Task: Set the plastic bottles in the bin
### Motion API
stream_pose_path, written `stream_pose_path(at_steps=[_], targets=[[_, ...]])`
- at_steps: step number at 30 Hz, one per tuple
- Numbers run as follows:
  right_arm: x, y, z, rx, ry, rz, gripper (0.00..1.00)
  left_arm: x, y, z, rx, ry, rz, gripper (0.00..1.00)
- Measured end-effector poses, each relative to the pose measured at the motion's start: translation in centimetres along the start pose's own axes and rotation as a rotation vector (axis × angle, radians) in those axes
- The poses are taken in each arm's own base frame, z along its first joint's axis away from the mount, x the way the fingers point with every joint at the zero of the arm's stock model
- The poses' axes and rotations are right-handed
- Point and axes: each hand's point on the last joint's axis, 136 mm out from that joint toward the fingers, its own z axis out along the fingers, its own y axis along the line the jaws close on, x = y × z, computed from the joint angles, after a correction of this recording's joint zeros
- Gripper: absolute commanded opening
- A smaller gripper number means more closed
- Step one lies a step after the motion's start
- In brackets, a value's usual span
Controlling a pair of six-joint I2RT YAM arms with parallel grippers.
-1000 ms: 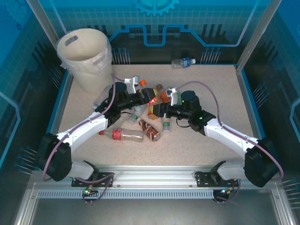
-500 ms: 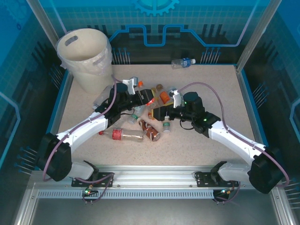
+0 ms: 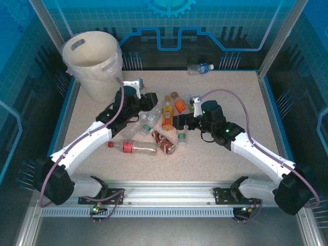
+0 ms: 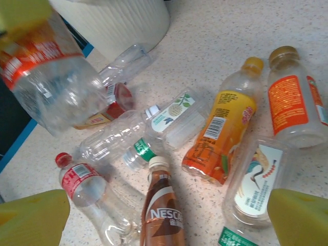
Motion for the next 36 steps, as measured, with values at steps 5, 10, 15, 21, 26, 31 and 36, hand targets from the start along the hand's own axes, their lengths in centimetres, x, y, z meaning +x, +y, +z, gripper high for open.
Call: stream_pose_path(at_steps=[5, 10, 15, 21, 26, 31, 36], targets=[[-0.2, -0.8, -0.3, 0.051, -0.005, -0.028, 1.00, -4.5, 3.6, -1.6, -0.199, -0.111, 0.122, 0.52], [-0.9, -1.3, -1.0, 0.092, -0.038, -0.046, 1.00, -11.6, 6.9, -4.7, -0.389, -0.274, 0.216, 0.52], [-1.2, -1.5, -1.3, 0.107, -0.051, -0.049, 1.00, -18.5, 9.3, -7.9, -0.512, -0.438, 0.247, 0.52], [-1.1, -1.9, -1.4, 0.127, -0.048, -0.048, 1.00, -24.6, 10.7, -7.3, -0.595, -0.531, 0.323, 0.52], [-1.6, -1.8, -2.2, 0.129, -0.070, -0.046, 1.00, -28.5, 13.1, -3.8, -0.671, -0.522, 0.395, 0.52], [-2.4, -1.8, -3.5, 0.141, -0.112, -0.038, 1.00, -29.4, 17.5, 0.1, -0.740, -0.441, 0.408, 0.52], [-3.0, -2.0, -4.6, 0.160, -0.141, -0.025, 1.00, -28.7, 22.6, 3.0, -0.770, -0.354, 0.365, 0.52]])
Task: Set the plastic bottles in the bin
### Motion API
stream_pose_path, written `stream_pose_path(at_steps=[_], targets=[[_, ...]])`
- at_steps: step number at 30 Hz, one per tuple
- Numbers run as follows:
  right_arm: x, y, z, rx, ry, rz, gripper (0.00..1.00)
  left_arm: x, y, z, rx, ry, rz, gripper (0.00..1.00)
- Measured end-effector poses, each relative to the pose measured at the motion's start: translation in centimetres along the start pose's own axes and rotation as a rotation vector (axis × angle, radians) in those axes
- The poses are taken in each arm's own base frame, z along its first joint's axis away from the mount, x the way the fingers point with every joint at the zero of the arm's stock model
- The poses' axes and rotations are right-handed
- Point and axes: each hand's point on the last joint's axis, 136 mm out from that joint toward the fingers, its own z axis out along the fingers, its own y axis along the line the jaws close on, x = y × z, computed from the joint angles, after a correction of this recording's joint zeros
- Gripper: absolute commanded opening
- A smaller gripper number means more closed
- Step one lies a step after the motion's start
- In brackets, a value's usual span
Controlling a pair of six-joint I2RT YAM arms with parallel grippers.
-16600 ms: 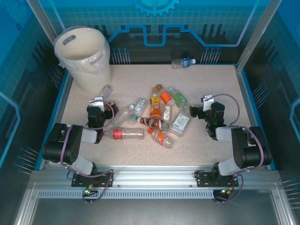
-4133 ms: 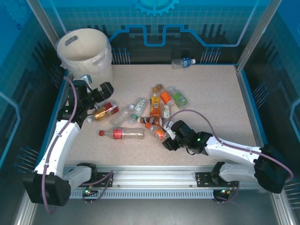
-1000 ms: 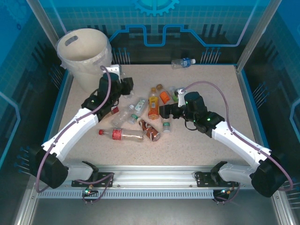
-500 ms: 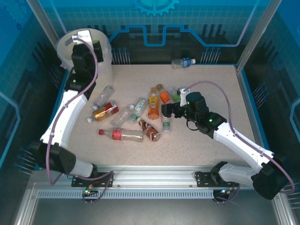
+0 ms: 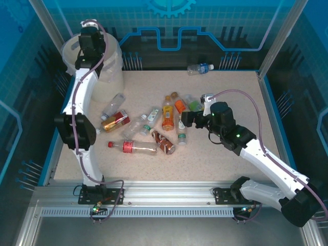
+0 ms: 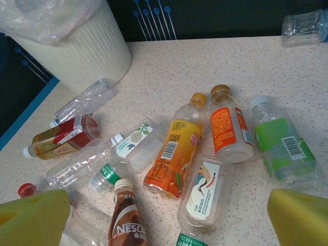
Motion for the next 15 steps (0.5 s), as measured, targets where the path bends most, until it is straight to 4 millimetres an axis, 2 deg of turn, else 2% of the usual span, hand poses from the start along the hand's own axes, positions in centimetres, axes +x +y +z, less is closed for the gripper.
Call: stream_pose_path(at_steps=[4, 7, 11, 15], targets=[[-0.2, -0.6, -0.4, 0.026, -0.011, 0.014, 1.00, 2.6, 0.6, 3.2, 0.021, 0.075, -0.030, 0.54], [-0.2, -0.9, -0.6, 0.044, -0.014, 0.027, 1.00, 4.6, 0.4, 4.8, 0.069, 0.132, -0.038, 0.56], [-0.4, -1.2, -0.9, 0.058, -0.021, 0.037, 1.00, 6.4, -0.8, 5.8, 0.157, 0.189, -0.050, 0.57], [0.2, -1.7, -1.0, 0.076, -0.019, 0.045, 1.00, 7.1, -1.9, 6.1, 0.216, 0.220, -0.054, 0.70]])
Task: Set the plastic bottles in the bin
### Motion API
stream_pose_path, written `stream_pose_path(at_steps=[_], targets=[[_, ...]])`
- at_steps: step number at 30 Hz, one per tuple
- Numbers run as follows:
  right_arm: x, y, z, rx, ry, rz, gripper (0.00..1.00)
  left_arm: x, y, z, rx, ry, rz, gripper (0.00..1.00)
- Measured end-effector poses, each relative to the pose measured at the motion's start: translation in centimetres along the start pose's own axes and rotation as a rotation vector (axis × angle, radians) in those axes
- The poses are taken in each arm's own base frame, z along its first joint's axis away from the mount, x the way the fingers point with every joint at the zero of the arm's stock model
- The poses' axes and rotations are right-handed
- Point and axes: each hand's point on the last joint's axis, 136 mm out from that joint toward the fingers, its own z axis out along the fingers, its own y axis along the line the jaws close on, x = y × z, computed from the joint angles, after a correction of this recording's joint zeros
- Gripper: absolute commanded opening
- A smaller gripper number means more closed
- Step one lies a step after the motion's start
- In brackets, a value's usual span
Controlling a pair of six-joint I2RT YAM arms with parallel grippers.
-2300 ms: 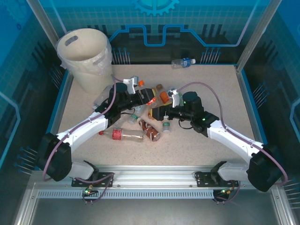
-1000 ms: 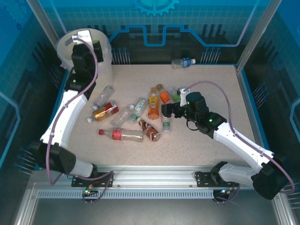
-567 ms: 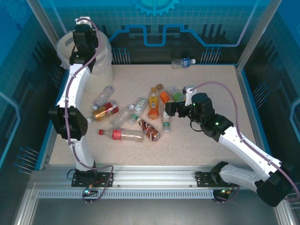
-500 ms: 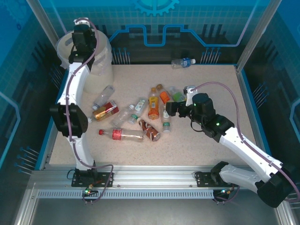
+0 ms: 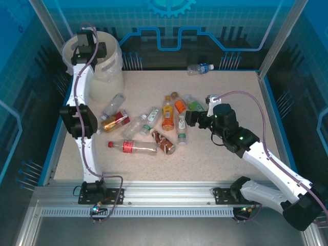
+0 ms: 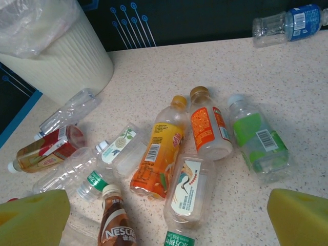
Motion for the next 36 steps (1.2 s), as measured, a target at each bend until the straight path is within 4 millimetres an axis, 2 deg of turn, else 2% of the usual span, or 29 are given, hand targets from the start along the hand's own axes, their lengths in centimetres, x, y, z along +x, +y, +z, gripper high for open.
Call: stream_pose_path(at_steps=[4, 14, 17, 20, 28, 32, 36], targets=[[0.6, -0.4, 0.1, 0.015, 0.013, 0.002, 1.00, 0.7, -0.5, 0.0, 0.026, 0.030, -0.013, 0.79], [1.4, -1.4, 0.5, 0.050, 0.025, 0.008, 1.00, 0.7, -0.9, -0.3, 0.052, 0.040, -0.077, 0.99], [1.3, -1.7, 0.5, 0.066, 0.019, 0.016, 1.00, 0.2, -1.1, -1.0, 0.069, 0.037, -0.113, 0.99], [1.3, -2.0, 0.5, 0.078, 0.016, 0.024, 1.00, -1.0, -1.8, -3.2, 0.108, 0.021, -0.150, 0.99], [2.6, -3.2, 1.1, 0.123, 0.041, 0.025, 1.00, -4.9, -4.2, -12.3, 0.244, -0.069, -0.254, 0.99], [3.6, -4.5, 1.7, 0.158, 0.064, 0.034, 1.00, -4.4, -5.2, -16.0, 0.317, -0.080, -0.324, 0.99], [4.2, -6.2, 2.3, 0.200, 0.072, 0.051, 1.00, -2.3, -6.2, -19.0, 0.395, -0.061, -0.402, 0.99]])
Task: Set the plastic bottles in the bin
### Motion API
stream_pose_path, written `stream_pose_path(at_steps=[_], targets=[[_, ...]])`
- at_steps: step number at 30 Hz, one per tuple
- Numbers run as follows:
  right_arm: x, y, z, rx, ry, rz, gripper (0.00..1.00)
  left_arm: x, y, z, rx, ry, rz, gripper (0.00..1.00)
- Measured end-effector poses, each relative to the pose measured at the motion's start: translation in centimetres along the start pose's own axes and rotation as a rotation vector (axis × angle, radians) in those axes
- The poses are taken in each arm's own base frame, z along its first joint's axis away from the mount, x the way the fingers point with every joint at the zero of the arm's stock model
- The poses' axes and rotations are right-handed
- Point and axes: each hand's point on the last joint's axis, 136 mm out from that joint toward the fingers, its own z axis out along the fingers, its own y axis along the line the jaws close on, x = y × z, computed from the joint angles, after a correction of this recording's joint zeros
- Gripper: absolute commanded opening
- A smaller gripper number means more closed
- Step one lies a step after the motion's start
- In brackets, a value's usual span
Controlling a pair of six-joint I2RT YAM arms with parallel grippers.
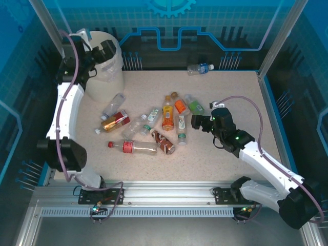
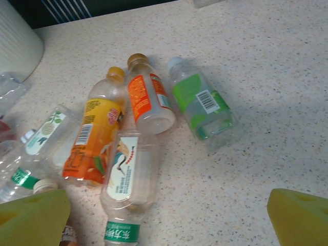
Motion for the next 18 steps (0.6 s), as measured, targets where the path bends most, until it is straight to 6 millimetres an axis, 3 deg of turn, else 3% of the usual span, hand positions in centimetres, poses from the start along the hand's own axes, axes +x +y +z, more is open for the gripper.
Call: stream_pose_path(at_steps=[4, 9, 14, 18], targets=[[0.0, -1.4, 0.8, 0.030, -0.004, 0.019, 1.00, 3.3, -1.2, -2.6, 0.066, 0.026, -0.066, 0.99], [0.4, -2.5, 2.3, 0.044, 0.030, 0.000, 1.00, 6.0, -2.7, -5.7, 0.133, 0.044, -0.114, 0.99], [1.6, -3.1, 4.6, 0.028, 0.120, -0.047, 1.00, 7.0, -2.8, -8.0, 0.141, 0.045, -0.129, 0.99], [1.4, -3.7, 6.6, 0.015, 0.194, -0.061, 1.00, 7.8, -2.3, -9.4, 0.119, 0.047, -0.130, 0.99]])
